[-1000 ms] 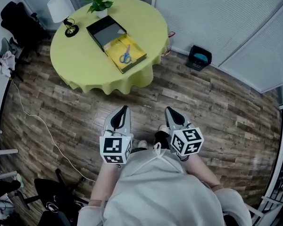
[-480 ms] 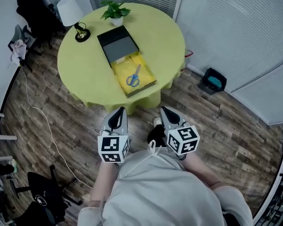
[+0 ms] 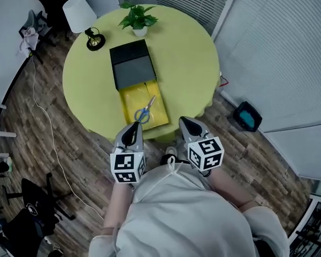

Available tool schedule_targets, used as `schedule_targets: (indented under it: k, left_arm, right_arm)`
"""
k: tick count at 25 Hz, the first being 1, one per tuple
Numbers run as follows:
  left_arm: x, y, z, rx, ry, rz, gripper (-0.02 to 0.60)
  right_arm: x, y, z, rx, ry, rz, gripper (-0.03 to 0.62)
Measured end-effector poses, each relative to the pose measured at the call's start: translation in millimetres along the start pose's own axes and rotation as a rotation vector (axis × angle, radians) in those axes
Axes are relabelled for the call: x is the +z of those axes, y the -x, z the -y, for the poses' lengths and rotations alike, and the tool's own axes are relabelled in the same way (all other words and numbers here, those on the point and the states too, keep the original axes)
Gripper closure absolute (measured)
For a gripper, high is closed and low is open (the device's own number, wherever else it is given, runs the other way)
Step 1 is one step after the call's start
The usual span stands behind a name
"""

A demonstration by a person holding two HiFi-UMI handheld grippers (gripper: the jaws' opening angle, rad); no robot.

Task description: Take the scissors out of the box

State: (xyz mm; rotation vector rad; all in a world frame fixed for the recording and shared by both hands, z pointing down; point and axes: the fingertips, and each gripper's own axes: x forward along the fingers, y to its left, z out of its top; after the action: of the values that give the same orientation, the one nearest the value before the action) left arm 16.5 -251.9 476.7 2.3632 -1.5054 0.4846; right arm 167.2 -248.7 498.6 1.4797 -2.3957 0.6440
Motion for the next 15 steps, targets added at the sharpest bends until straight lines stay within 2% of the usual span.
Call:
schedule_targets:
  k: [5, 9, 15]
  left_arm:
    - [-11.9, -28.8, 1.7, 0.048, 0.037, -0.075, 0.575]
    - [-32.1, -48.4, -9.7, 0.073, 0.064, -0.156, 0.575]
    - [-67.3, -81.3, -29.8, 0.056, 0.096, -0.319, 0.575]
  right_arm:
    - [-4.7, -28.4, 29.0, 0.050, 0.012, -0.077, 0.594]
    - [-15.7, -52.8, 33.8, 0.088, -0.001, -0.126, 0.594]
    - [-28.8, -79.2, 28.6, 0.115, -0.019, -0.191, 0.594]
